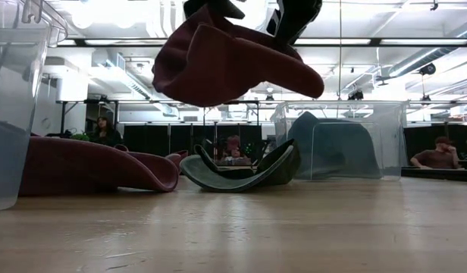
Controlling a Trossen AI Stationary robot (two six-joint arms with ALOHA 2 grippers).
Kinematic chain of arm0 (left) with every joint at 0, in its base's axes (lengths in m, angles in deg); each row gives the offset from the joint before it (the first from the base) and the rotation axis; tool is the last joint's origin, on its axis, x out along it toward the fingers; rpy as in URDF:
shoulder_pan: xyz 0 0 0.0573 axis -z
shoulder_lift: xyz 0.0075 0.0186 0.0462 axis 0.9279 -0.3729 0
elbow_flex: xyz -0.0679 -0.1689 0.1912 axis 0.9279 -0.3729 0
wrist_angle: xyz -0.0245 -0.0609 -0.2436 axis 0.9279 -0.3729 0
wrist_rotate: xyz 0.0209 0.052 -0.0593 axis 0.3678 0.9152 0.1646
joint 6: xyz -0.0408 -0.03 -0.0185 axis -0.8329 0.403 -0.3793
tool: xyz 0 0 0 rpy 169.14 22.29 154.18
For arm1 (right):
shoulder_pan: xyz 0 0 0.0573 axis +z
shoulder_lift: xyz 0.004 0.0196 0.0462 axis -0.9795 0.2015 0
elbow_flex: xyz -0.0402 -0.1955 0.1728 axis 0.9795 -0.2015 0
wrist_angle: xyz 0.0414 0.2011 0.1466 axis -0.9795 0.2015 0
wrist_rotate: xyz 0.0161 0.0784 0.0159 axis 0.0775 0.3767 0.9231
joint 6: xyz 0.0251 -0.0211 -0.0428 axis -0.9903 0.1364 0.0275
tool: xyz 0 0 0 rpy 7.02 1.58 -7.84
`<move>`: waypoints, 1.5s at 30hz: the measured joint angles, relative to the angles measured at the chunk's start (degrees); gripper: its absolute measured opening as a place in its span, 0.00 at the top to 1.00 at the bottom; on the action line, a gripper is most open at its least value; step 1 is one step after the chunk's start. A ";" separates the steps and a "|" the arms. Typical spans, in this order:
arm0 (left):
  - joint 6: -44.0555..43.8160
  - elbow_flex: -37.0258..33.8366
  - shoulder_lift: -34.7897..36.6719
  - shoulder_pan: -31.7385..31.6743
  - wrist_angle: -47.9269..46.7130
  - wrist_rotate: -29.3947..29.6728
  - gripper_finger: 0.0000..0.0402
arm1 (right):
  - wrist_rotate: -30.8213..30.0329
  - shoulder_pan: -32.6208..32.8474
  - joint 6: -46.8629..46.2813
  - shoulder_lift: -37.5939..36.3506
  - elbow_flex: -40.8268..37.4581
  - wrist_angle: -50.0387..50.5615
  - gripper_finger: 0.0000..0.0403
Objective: Pick & Place hat
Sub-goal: Put the bottom dark red cap into the bottom transparent bin
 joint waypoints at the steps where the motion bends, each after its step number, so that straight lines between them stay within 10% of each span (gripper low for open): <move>1: -0.16 -0.03 -0.36 0.00 -0.04 0.07 0.59 | 0.00 0.00 0.01 0.00 0.00 -0.13 0.97; 18: -0.41 -0.11 -4.33 -0.17 -3.12 2.56 0.60 | -0.08 0.00 0.49 0.00 0.00 -1.47 0.97; 31: -0.26 -0.11 -4.44 -0.48 -3.42 2.11 0.97 | -0.40 -0.07 -0.85 0.00 -0.04 -2.55 0.96; 45: -1.95 2.07 -0.65 -0.96 -18.27 1.55 0.98 | 0.03 0.04 -1.05 0.00 -0.55 -0.82 0.53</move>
